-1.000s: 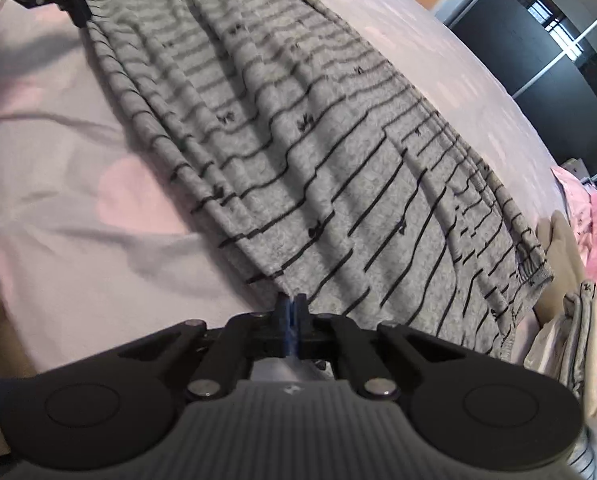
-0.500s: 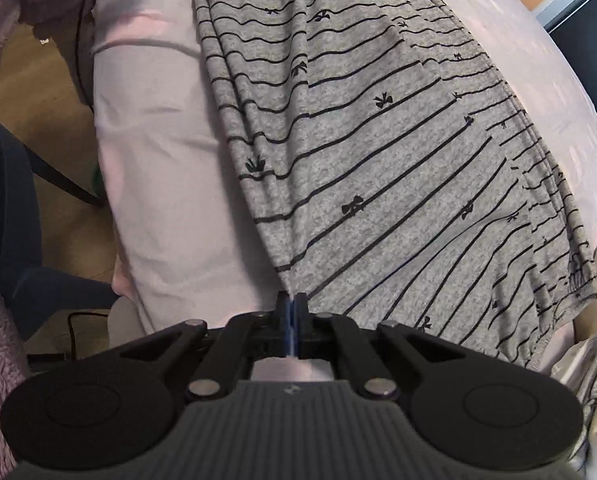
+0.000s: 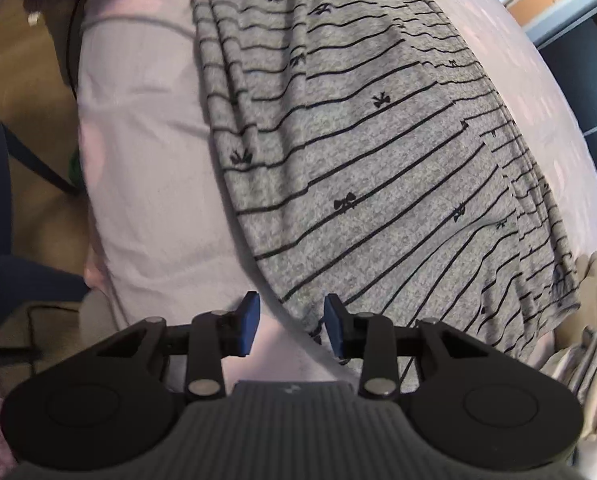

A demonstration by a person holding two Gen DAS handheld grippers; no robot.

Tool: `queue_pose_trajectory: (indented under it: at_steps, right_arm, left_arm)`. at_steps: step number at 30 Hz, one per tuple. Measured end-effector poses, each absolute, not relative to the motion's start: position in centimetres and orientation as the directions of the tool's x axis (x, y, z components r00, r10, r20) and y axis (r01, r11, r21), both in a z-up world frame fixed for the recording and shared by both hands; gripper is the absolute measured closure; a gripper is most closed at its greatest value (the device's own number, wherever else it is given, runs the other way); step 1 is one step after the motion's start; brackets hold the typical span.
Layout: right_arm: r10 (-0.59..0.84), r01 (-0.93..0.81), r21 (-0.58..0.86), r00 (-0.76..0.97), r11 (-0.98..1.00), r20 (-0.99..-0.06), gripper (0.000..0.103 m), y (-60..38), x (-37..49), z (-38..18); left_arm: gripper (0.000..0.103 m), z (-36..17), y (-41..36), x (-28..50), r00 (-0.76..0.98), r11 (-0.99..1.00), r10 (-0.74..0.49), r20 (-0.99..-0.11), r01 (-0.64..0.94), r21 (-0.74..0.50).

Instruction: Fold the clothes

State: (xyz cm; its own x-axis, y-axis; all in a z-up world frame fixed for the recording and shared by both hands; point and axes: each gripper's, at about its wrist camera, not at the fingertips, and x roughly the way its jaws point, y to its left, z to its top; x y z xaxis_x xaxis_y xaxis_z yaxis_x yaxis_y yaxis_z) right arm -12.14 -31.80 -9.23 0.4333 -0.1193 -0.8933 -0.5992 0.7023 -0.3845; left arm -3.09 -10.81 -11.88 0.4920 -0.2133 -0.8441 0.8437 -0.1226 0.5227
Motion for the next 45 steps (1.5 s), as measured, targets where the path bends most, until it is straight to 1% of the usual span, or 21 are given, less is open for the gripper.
queue_pose_trajectory:
  at_steps: [1, 2, 3, 5, 7, 9, 12, 15, 18, 21, 27, 28, 29, 30, 32, 33, 35, 37, 38, 40, 45]
  right_arm:
    - [-0.129, -0.602, -0.401, 0.443, 0.690, -0.887, 0.066, -31.7, -12.3, -9.6]
    - [-0.143, -0.597, -0.423, 0.458, 0.681, -0.877, 0.068, -31.5, -12.3, -9.8]
    - [-0.157, -0.592, -0.444, 0.473, 0.672, -0.867, 0.077, -31.3, -12.3, -10.1]
    - [-0.176, -0.574, -0.468, 0.490, 0.671, -0.854, 0.098, -31.3, -12.2, -10.1]
    - [-0.171, -0.558, -0.464, 0.497, 0.688, -0.851, 0.101, -31.6, -12.3, -9.5]
    - [-0.147, -0.548, -0.444, 0.500, 0.709, -0.853, 0.101, -32.2, -12.5, -8.5]
    - [-0.114, -0.544, -0.414, 0.500, 0.730, -0.859, 0.101, -33.0, -13.1, -7.2]
    - [-0.105, -0.570, -0.393, 0.471, 0.722, -0.876, 0.101, -32.4, -13.9, -7.2]
    - [-0.092, -0.623, -0.350, 0.407, 0.700, -0.909, 0.101, -32.1, -14.3, -7.9]
    - [-0.055, -0.690, -0.273, 0.321, 0.670, -0.945, 0.101, -31.7, -14.8, -8.5]
    - [-0.069, -0.713, -0.259, 0.284, 0.651, -0.956, 0.100, -31.2, -14.9, -9.5]
    - [-0.063, -0.717, -0.256, 0.285, 0.649, -0.957, 0.096, -31.2, -14.9, -9.4]
    - [-0.056, -0.720, -0.252, 0.285, 0.647, -0.957, 0.092, -31.2, -15.0, -9.2]
    - [-0.048, -0.722, -0.250, 0.289, 0.646, -0.956, 0.091, -31.2, -15.0, -9.0]
    - [-0.014, -0.700, -0.252, 0.326, 0.668, -0.945, 0.086, -31.4, -14.9, -7.9]
    - [0.011, -0.682, -0.248, 0.352, 0.688, -0.936, 0.081, -31.6, -14.7, -7.0]
    - [0.062, -0.640, -0.236, 0.407, 0.732, -0.912, 0.080, -32.1, -14.3, -5.3]
    - [0.067, -0.580, -0.253, 0.473, 0.774, -0.878, 0.077, -32.4, -13.5, -4.0]
    - [0.054, -0.544, -0.268, 0.503, 0.795, -0.863, 0.074, -32.4, -12.9, -3.5]
    - [-0.016, -0.471, -0.313, 0.534, 0.825, -0.845, 0.073, -32.1, -10.5, -3.5]
    - [-0.131, -0.396, -0.379, 0.527, 0.836, -0.840, 0.071, -32.8, -6.7, -4.3]
  left_arm:
    - [0.056, -12.0, -10.9, -3.1, 0.501, -0.121, -0.215, -0.838, 0.838, 0.532]
    - [0.065, -11.9, -11.0, -3.2, 0.505, -0.119, -0.216, -0.836, 0.836, 0.536]
    - [0.085, -11.8, -11.2, -3.2, 0.505, -0.111, -0.212, -0.837, 0.838, 0.534]
    - [0.099, -11.4, -11.5, -3.0, 0.498, -0.091, -0.205, -0.842, 0.847, 0.523]
    - [0.100, -10.7, -11.5, -2.8, 0.475, -0.068, -0.201, -0.857, 0.866, 0.496]
    - [0.101, -9.0, -10.7, -2.2, 0.426, -0.016, -0.204, -0.881, 0.899, 0.438]
    - [0.101, -6.0, -9.4, -1.6, 0.313, 0.048, -0.239, -0.919, 0.949, 0.311]
    - [0.101, -4.6, -8.6, -1.6, 0.098, 0.001, -0.253, -0.963, 0.995, 0.101]
    - [0.101, -5.5, -8.3, -3.2, -0.051, -0.098, -0.187, -0.981, 0.995, -0.033]
    - [0.101, -7.4, -8.4, -4.1, -0.105, -0.150, -0.081, -0.991, 0.984, -0.092]
    - [0.099, -8.1, -8.5, -3.5, -0.085, -0.100, -0.082, -0.993, 0.992, -0.077]
    - [0.096, -8.1, -8.3, -3.5, -0.087, -0.095, -0.081, -0.993, 0.992, -0.080]
    - [0.087, -8.0, -8.2, -3.4, -0.096, -0.088, -0.084, -0.992, 0.992, -0.089]
    - [0.078, -7.6, -7.9, -3.1, -0.105, -0.076, -0.102, -0.989, 0.992, -0.098]
    - [0.071, -6.3, -7.1, -2.3, -0.125, -0.026, -0.176, -0.976, 0.992, -0.122]
    - [0.068, -5.6, -6.7, -1.9, -0.133, 0.000, -0.215, -0.968, 0.991, -0.136]
    - [0.061, -4.1, -5.3, -0.6, -0.126, 0.084, -0.310, -0.942, 0.984, -0.159]
    - [0.060, -2.9, -3.8, 1.0, -0.096, 0.178, -0.391, -0.915, 0.968, -0.177]
    - [0.060, -2.5, -3.1, 2.0, -0.069, 0.232, -0.422, -0.904, 0.956, -0.181]
    - [0.060, -1.8, -1.5, 3.8, -0.009, 0.338, -0.469, -0.883, 0.922, -0.189]
    - [0.060, -1.2, 2.9, 7.4, 0.129, 0.562, -0.493, -0.860, 0.802, -0.202]
